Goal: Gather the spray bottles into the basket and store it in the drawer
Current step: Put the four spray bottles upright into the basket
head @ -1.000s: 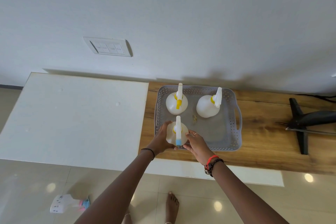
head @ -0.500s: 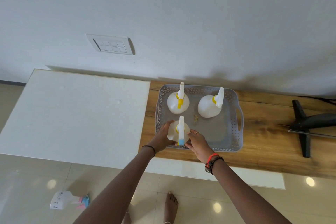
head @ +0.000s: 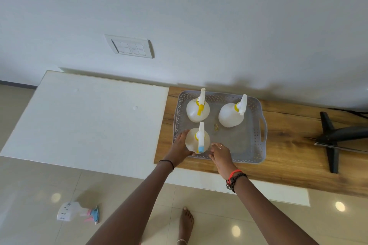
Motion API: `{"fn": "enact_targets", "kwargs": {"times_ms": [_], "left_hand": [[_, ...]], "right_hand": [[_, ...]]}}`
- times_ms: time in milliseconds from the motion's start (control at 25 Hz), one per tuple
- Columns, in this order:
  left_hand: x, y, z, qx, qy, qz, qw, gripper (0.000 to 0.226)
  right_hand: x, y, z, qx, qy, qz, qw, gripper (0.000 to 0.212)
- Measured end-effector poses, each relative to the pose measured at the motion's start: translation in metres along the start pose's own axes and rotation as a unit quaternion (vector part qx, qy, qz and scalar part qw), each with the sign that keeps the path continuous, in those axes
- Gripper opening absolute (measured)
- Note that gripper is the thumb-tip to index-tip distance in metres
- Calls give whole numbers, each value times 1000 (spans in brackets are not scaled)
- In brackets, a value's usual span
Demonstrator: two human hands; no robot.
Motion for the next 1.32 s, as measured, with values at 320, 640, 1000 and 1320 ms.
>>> {"fn": "enact_targets", "kwargs": {"times_ms": [320, 640, 1000, 1320], "left_hand": [[98, 6, 35, 83, -7, -127, 988, 53], [249, 32, 156, 237, 101, -249, 934, 50], [409, 68, 322, 264, 185, -291, 901, 52], [467, 71, 459, 275, 271, -289, 876, 52]], "right_hand": [[63, -21, -32, -112, 68, -66, 989, 20], [106, -136, -102, 60, 21, -43, 997, 10], [146, -302, -183, 155, 37, 8, 987, 9], [131, -405, -255, 297, 0, 95, 950, 10]]}}
Point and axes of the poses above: each hand's wrist, its own x-axis away from the middle knuckle, its own y-axis out of the back of the hand, z = x × y, the point moved 6 cm from there along -x, towards the middle knuckle, and after that the axes turned 13 degrees about z, right-handed, at the moved point
